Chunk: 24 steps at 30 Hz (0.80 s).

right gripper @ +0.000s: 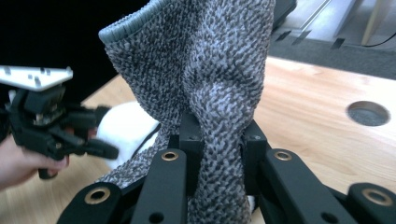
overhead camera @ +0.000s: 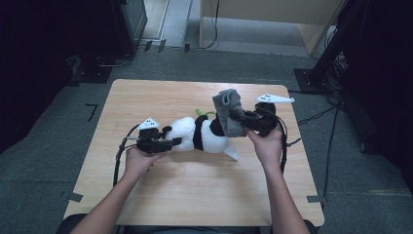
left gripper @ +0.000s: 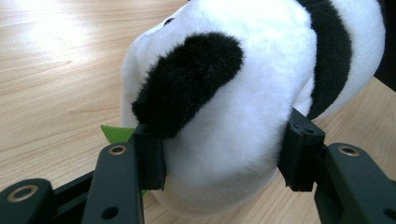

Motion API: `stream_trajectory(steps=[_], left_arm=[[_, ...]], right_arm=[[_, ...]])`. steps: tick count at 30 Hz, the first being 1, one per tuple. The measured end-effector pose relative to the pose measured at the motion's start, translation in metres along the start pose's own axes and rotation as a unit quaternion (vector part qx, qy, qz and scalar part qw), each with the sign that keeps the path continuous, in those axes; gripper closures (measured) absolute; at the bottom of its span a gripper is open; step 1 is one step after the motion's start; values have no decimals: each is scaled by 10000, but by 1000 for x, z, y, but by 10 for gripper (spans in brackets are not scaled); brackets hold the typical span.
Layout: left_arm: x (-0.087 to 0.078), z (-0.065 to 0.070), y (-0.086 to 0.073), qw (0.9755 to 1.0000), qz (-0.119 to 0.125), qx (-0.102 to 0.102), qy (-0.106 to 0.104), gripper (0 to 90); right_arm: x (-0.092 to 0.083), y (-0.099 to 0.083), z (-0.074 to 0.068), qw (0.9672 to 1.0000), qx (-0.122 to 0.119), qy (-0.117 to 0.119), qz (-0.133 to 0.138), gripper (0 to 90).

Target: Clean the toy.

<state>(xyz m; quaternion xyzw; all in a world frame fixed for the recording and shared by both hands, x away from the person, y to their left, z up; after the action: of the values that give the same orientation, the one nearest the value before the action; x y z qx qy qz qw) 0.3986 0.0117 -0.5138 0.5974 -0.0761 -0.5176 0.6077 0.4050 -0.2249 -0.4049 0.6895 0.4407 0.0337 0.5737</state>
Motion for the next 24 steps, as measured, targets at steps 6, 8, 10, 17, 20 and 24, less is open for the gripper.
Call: stream_trajectory(steps=[6,8,10,17,20,24], left_arm=[[1,1,0,10000,-18,51,-5,447],[1,1,0,10000,-8,29,-3,447],[2,1,1,10000,7,-1,-15,447],[2,-1,4,10000,2,-64,17,449],[2,-1,4,10000,11,-76,-3,449],[2,-3,4,10000,37,-82,2,449]], right_arm=[[29,-23,9,9993,-73,-208,-311,776],[30,-27,19,9991,80,-262,-335,776],[28,-30,26,9990,182,-253,-329,777],[28,-38,37,9982,380,-310,-339,779],[26,-43,43,9971,355,-490,-467,781],[30,-54,55,9924,358,-817,-849,782]])
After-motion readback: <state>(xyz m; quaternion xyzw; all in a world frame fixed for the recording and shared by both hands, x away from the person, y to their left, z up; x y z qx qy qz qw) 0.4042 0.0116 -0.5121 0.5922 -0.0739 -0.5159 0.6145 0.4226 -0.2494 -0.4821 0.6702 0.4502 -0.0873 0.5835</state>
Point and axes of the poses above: each handheld gripper's, and its own axes: x roughly forward along the jaws, y roughly out of its top, z roughly to its right, the point moved 9 cm from there along x, roughly forward along the jaws, and after that the axes turned 3 degrees about x, right-handed, at the moved point
